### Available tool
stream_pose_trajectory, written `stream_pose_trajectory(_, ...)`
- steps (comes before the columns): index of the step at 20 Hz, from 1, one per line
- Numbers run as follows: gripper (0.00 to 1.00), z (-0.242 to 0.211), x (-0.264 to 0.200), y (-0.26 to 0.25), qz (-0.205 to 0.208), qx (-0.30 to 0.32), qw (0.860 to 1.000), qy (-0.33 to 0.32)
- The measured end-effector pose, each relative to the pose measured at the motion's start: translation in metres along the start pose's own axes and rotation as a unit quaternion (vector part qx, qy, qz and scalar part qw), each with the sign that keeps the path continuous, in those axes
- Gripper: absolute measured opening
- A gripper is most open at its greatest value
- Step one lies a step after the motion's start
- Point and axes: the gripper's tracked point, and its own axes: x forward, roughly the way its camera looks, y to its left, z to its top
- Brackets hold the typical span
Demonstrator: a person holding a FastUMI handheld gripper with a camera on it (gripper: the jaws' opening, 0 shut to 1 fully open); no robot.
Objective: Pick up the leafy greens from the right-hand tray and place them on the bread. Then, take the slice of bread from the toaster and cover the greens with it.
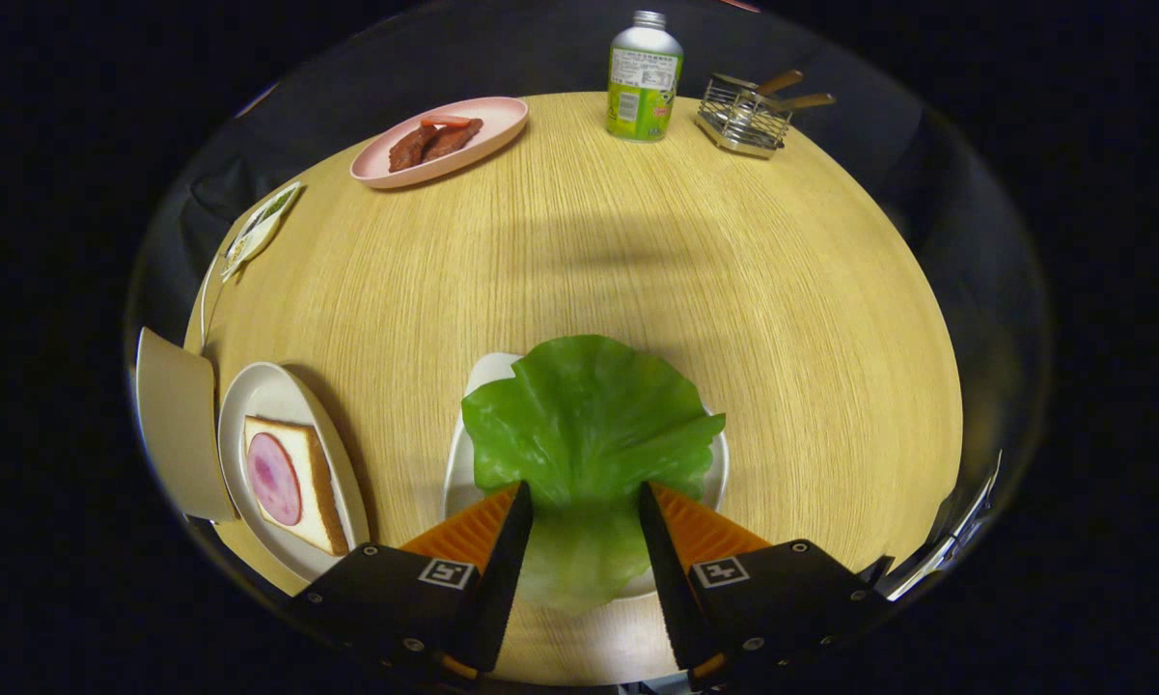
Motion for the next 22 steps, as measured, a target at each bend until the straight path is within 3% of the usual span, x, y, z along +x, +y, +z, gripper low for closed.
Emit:
stream_pose_trajectory(2, 0.54, 0.0, 0.0, -0.004, -0.003, 0.02, 1.0, 0.008)
stream_pose_trajectory(3, 0.36, 0.001, 0.0, -0.006, -0.003, 0.025, 1.0, 0.006)
stream_pose_trajectory(5, 0.17, 0.001, -0.001, -0.007, 0.002, 0.022, 1.0, -0.001)
stream_pose_trajectory(7, 0.07, 0.0, -0.006, -0.005, 0.015, 0.034, 0.999, -0.005)
stream_pose_trajectory(15, 0.04, 0.012, -0.057, 0.033, 0.08, 0.043, 0.994, -0.054)
stream_pose_trajectory(22, 0.04, 0.018, -0.093, 0.108, 0.137, -0.021, 0.988, -0.07)
